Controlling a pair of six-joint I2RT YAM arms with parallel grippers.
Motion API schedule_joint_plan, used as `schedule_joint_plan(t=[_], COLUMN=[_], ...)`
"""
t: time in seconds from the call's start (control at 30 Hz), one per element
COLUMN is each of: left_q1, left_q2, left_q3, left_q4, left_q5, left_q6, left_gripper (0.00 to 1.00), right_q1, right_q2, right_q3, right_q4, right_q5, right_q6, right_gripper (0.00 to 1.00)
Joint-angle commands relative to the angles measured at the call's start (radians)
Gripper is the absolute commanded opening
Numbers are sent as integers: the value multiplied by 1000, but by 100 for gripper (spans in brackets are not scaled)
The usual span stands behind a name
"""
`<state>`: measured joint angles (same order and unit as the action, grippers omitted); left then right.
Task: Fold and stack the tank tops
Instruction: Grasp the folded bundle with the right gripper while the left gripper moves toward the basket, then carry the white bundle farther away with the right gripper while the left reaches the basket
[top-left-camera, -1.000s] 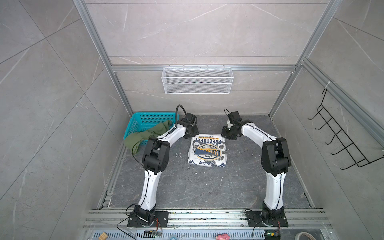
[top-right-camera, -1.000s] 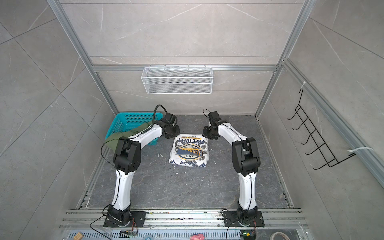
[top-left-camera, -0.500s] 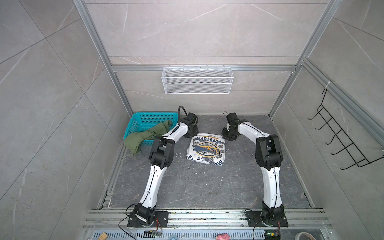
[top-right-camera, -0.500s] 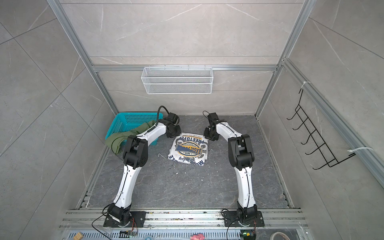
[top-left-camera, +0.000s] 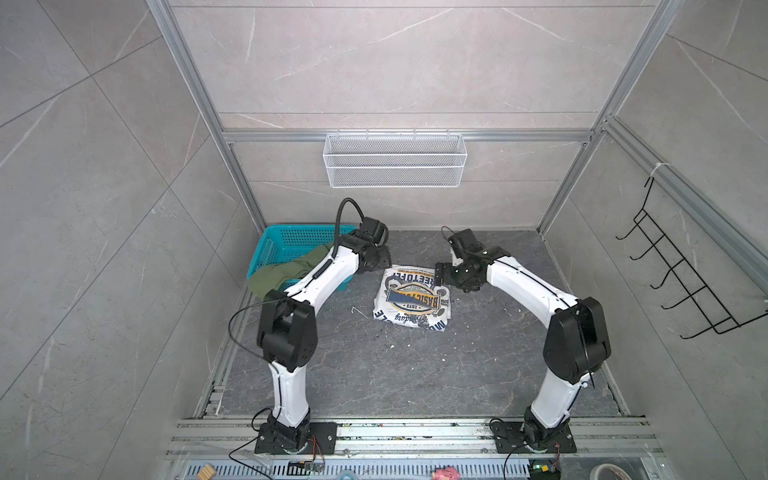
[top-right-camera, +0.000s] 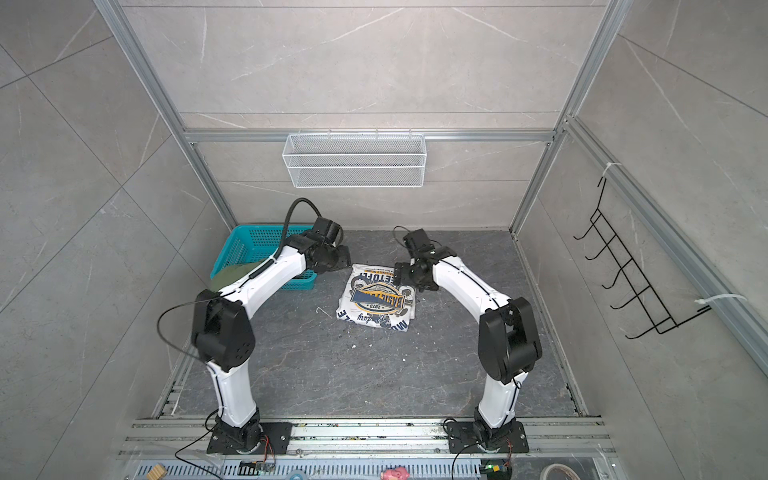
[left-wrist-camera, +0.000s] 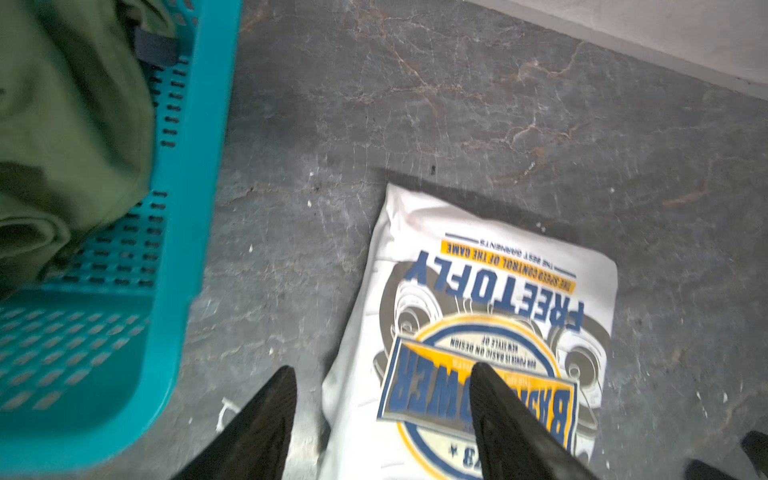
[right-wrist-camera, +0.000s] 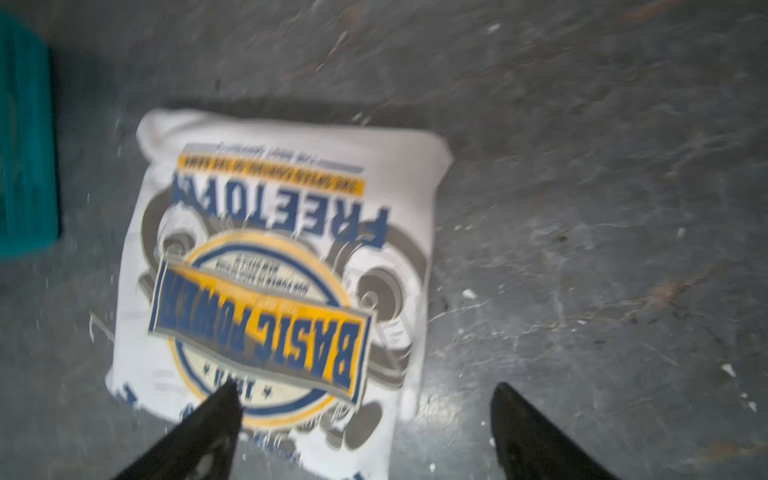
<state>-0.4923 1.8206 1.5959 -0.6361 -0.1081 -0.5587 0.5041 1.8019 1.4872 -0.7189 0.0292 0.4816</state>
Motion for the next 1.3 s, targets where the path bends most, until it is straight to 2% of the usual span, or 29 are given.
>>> schedule_joint_plan(t=[0.0,0.2,0.3,0.43,0.6,0.87,1.0,1.07,1.17,1.27], left_q1=[-1,6,12,21,31,54,57,58,60,60], left_q2=[-194,-530,-633,-702,-736,-756,-759,-761,-771,-780], left_q3=[-235,-571,-653,-712,-745,-764,-766,-763,-762,-769], left_q4=[121,217,223,208,204,204,201,193,178,177], left_q5=[-42,-181,-220,-247,-256,-261,-255,-258,-272,-285], left_q6=[-39,-77,-71,-66,-64,-49,-49,-45,-39,-37], left_gripper=[72,81,82,82,83,84,84,84,84,84], right_q1=[105,243,252,235,129,-123,-224,-260,-317,-373], right_q2=[27,204,287,379,393,380,411,455,504,489], right_q3=[-27,97,154,234,194,169,222,280,346,361], right_q4=[-63,-150,-159,-216,-180,-133,-106,-135,-179,-185], right_q5=[81,137,133,189,173,247,282,340,397,358], right_q6=[66,123,120,98,8,-258,-417,-487,-529,-498], right_gripper=[99,99,99,99,97,98,99,100,100,100])
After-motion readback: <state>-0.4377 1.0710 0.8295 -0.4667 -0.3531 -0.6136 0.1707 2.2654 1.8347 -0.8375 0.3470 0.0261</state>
